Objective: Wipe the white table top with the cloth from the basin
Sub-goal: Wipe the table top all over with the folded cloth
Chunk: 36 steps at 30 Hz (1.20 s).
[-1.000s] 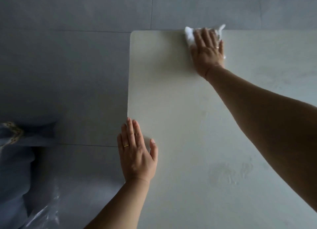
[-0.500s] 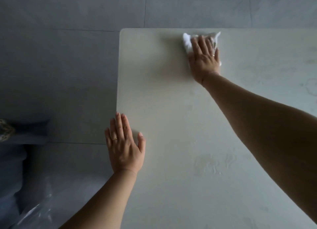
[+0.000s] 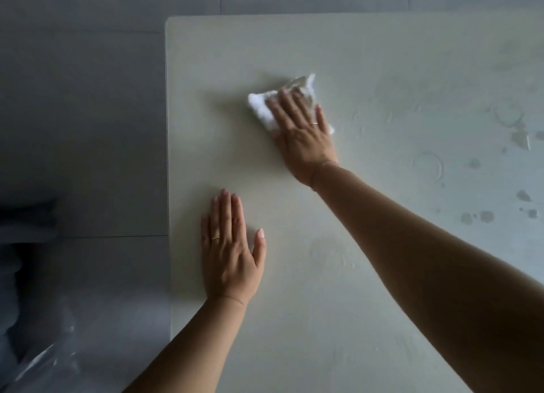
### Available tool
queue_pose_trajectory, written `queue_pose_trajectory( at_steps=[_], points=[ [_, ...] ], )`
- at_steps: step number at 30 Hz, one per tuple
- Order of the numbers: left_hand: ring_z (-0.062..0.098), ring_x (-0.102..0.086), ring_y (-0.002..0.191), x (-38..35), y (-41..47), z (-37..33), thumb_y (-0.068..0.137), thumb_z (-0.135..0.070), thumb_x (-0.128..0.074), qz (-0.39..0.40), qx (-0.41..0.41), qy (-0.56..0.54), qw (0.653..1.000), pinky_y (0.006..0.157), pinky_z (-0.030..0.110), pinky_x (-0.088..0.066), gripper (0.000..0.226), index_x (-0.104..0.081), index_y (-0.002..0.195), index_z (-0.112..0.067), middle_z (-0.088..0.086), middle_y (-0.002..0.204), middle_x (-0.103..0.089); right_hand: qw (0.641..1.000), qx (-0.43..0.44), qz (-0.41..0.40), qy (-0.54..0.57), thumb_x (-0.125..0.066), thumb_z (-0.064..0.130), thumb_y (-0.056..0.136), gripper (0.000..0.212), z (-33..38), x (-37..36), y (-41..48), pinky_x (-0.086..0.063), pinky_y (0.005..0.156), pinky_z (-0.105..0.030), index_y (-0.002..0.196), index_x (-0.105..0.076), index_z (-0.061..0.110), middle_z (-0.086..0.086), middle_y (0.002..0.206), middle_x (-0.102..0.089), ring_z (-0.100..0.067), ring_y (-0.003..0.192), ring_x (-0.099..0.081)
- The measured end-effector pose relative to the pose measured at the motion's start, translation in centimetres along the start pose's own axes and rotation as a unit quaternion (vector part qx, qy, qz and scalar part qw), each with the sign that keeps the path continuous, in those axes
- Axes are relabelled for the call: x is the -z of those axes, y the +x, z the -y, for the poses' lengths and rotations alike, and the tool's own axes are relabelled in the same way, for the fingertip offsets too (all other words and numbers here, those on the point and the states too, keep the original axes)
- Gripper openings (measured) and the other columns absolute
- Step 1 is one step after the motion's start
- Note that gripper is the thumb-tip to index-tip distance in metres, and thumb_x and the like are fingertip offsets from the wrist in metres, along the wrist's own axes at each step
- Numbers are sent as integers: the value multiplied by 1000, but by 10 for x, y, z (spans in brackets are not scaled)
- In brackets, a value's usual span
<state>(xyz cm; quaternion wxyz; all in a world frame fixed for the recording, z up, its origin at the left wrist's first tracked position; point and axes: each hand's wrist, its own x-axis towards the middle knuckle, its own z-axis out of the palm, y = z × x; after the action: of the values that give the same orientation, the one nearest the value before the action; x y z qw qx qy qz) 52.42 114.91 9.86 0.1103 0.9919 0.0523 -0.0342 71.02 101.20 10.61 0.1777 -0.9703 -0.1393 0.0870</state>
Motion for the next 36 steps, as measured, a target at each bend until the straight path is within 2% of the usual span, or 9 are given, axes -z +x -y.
queue_pose_trajectory(
  at_steps=[4,7,13,20,22,25,28,33,36],
  points=[
    [29,-17,145,-3,2,1,91,-38,-34,2,1,8,1000,118,42,-13,67,-26,147,-2,16,156,-22,983,-171,-63,-6,-27,37,100,52,-59,16,-28,5,117,-41,150,-15,28,2,160,-8,-16,146,1],
    [30,-19,145,-2,2,-1,90,-37,-35,7,4,10,1000,117,42,-14,68,-27,146,-1,17,155,-24,959,-267,-92,26,-33,37,98,55,-31,6,-38,4,117,-43,149,-16,27,0,159,-8,-19,147,0],
    [32,-23,143,0,2,-1,89,-36,-35,14,2,12,1000,116,46,-19,67,-28,146,0,18,154,-27,999,-31,-5,21,-34,38,98,53,33,-20,-76,10,116,-37,149,-18,30,2,159,-9,-16,146,1],
    [29,-17,145,0,2,-1,89,-36,-33,9,0,19,1000,118,43,-14,69,-26,147,0,16,156,-22,964,-253,-75,27,-32,34,98,55,-21,-1,-88,10,116,-38,149,-14,29,1,160,-4,-17,146,4],
    [30,-19,145,0,2,-1,89,-37,-32,10,1,18,1000,118,44,-15,68,-27,146,0,17,156,-23,970,-227,-67,53,-37,33,96,59,14,-12,-95,11,115,-39,149,-14,29,1,159,-3,-17,146,5],
    [32,-25,142,-1,2,-1,94,-39,-27,-5,2,20,1000,116,46,-19,65,-33,143,2,19,152,-30,995,-87,-3,43,-40,31,95,61,56,-31,-128,10,117,-41,150,-13,30,6,158,0,-14,145,10],
    [32,-26,142,-2,2,0,90,-33,-31,-13,-5,2,1000,116,46,-19,63,-36,142,3,19,151,-31,999,-18,26,22,-39,34,96,58,26,-27,-145,9,117,-38,149,-16,29,7,157,-4,-13,145,9],
    [30,-24,143,0,2,-3,85,-28,-35,-14,6,-5,1000,117,45,-19,65,-33,144,1,16,153,-29,977,-209,-40,2,-25,40,95,57,-22,-3,-153,10,117,-36,149,-11,29,5,159,-5,-11,145,9],
    [31,-24,143,0,1,-1,86,-29,-34,-9,0,2,1000,117,45,-17,66,-32,144,1,17,154,-28,970,-237,-41,29,-40,33,91,64,14,-14,-149,11,116,-39,150,-14,28,4,159,-3,-16,145,9]
  ],
)
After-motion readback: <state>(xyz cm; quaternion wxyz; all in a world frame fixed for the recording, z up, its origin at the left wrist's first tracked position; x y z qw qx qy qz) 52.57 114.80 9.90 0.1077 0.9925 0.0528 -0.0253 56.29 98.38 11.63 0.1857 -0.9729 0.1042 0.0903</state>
